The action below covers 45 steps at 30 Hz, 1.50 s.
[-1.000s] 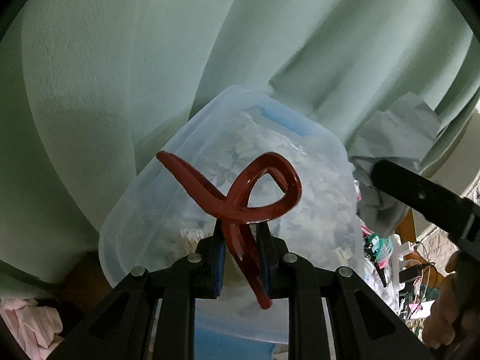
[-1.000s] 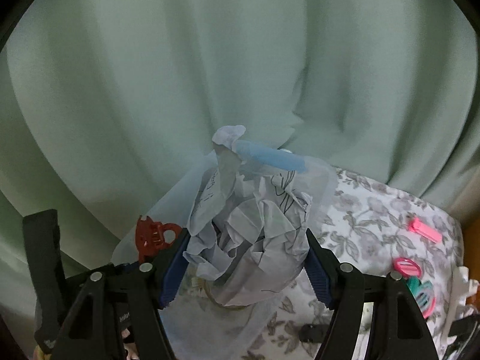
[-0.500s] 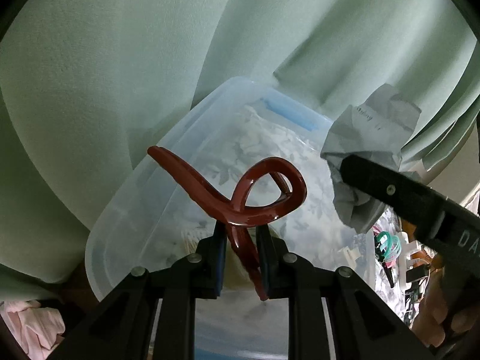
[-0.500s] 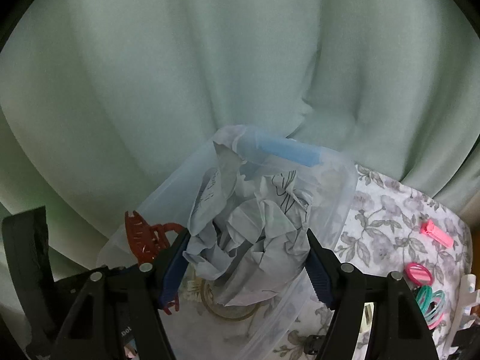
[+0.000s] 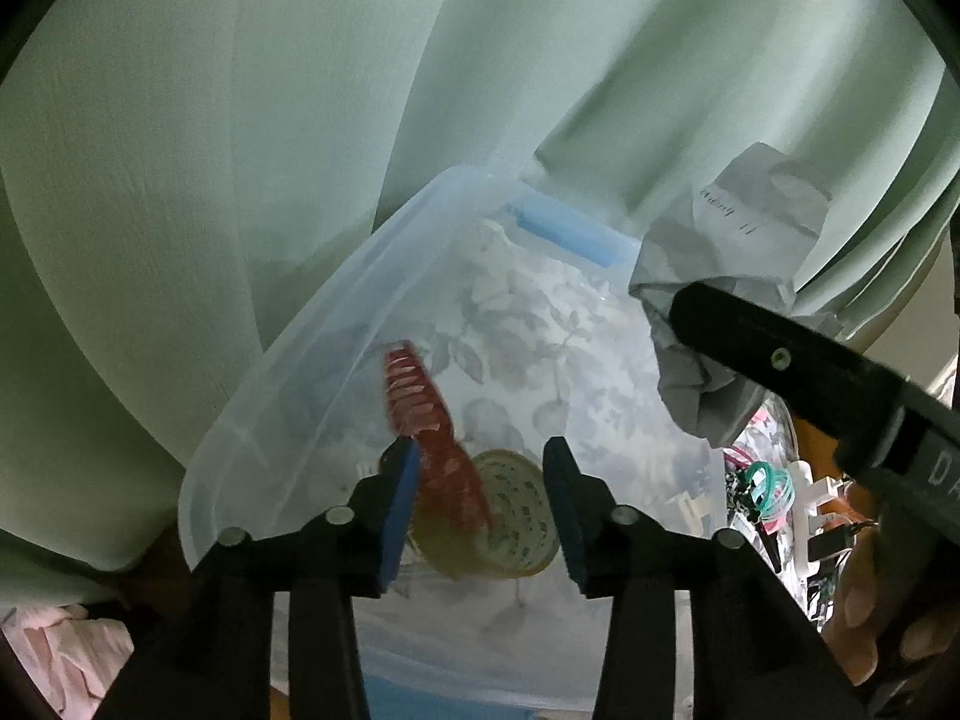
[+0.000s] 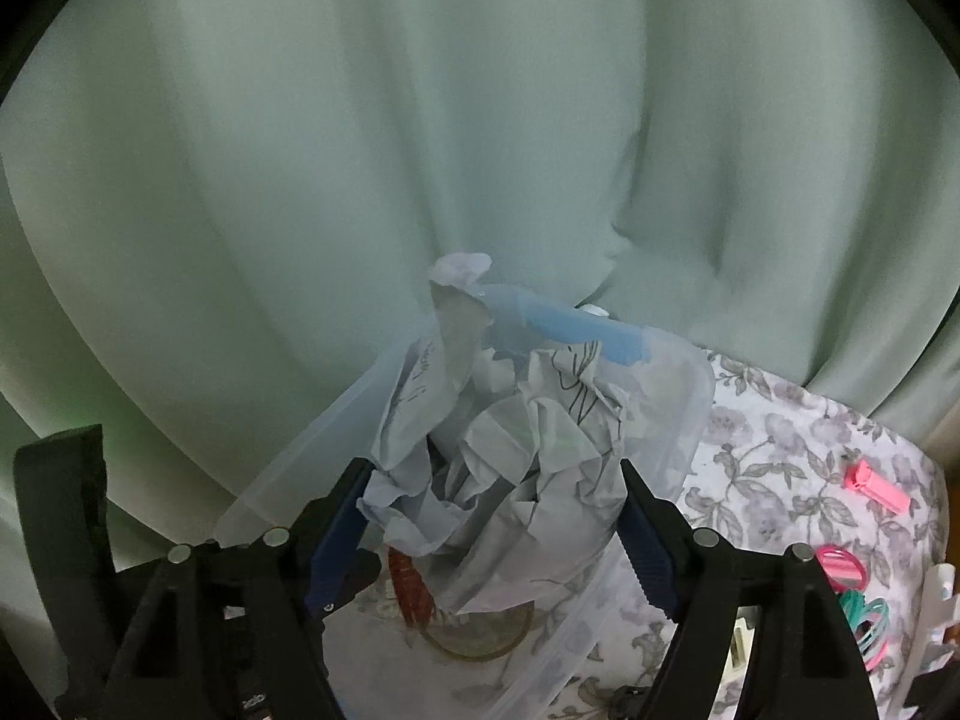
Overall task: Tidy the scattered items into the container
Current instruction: 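Carry red clip and crumpled paper over the clear box while releasing both inside, then move both tools back toward the remaining items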
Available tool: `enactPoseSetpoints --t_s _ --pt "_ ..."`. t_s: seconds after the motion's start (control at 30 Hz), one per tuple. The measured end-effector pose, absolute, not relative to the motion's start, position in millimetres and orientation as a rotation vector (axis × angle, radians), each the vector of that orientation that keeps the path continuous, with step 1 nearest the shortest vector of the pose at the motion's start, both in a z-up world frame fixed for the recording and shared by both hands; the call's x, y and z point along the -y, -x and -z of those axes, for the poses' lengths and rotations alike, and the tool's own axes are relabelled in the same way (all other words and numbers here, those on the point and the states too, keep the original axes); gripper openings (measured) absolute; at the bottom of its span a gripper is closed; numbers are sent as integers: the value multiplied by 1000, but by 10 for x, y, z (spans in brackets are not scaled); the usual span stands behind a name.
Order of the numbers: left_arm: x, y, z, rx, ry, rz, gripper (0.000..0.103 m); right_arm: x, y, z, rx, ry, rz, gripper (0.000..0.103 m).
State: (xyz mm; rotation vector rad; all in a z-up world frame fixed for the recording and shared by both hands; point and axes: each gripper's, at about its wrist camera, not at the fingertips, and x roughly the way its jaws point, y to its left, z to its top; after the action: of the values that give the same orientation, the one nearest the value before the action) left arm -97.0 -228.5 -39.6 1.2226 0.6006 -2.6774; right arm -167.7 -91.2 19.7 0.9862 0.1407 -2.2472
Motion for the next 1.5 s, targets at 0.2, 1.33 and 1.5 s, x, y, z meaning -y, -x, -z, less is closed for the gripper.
enactPoseSetpoints --t_s 0.2,1.33,1.5 --pt "2220 816 288 -587 -1221 2669 51 854 1628 -247 -123 -965 2249 87" --pt "613 635 197 -246 -1372 2908 58 -1696 613 -27 358 -781 2648 103" --pt "253 627 411 -129 -1440 2942 58 -2080 582 137 419 -877 2673 103"
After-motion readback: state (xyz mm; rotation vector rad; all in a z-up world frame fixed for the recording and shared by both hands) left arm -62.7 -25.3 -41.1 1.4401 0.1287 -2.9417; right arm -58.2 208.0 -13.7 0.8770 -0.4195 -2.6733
